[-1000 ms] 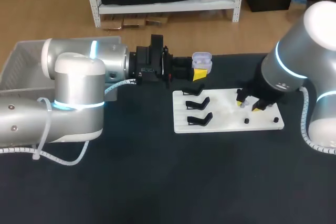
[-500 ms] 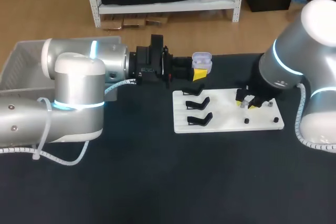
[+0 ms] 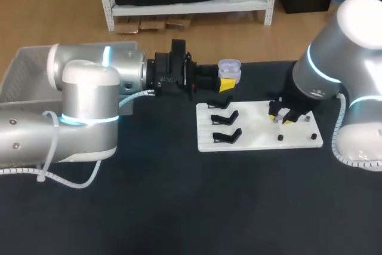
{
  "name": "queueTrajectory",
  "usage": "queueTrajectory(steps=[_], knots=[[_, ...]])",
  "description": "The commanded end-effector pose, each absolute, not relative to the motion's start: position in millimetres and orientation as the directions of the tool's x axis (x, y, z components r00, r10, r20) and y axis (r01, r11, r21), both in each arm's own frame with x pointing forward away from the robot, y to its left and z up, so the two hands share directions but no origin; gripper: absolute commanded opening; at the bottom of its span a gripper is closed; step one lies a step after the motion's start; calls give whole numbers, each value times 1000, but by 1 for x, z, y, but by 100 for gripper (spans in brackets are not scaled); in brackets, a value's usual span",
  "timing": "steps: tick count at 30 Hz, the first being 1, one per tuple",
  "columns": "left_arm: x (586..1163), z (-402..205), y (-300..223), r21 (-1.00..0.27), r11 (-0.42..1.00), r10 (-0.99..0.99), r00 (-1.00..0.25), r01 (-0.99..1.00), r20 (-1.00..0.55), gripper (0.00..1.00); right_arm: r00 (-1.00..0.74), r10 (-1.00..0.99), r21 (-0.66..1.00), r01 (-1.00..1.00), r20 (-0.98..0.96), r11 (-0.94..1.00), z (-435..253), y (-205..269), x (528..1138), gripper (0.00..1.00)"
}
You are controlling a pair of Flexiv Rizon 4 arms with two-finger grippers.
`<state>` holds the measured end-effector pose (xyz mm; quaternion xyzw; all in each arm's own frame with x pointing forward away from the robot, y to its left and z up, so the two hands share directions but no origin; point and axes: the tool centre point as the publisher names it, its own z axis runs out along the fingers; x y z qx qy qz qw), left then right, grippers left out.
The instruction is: Pick up each earbud case from the left stands, insert the matching earbuds, close the lid, and place the case in the box.
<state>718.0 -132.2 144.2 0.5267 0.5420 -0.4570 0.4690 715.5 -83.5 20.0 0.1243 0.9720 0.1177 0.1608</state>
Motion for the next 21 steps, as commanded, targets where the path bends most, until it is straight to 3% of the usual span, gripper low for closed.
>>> queueTrajectory(steps=[1,7,17,21], knots=[[717,143,-132,4,32,135,0,999,-991,0,-917,282,266,207,-283,941,21,-84,714,30],[717,143,-132,4,32,135,0,999,-991,0,-916,287,263,214,-281,941,22,-85,713,29],[717,143,-132,4,32,135,0,999,-991,0,-920,282,265,210,-273,941,20,-84,714,0],[717,143,-132,4,32,135,0,999,-991,0,-923,268,247,202,-275,948,25,-82,713,0]])
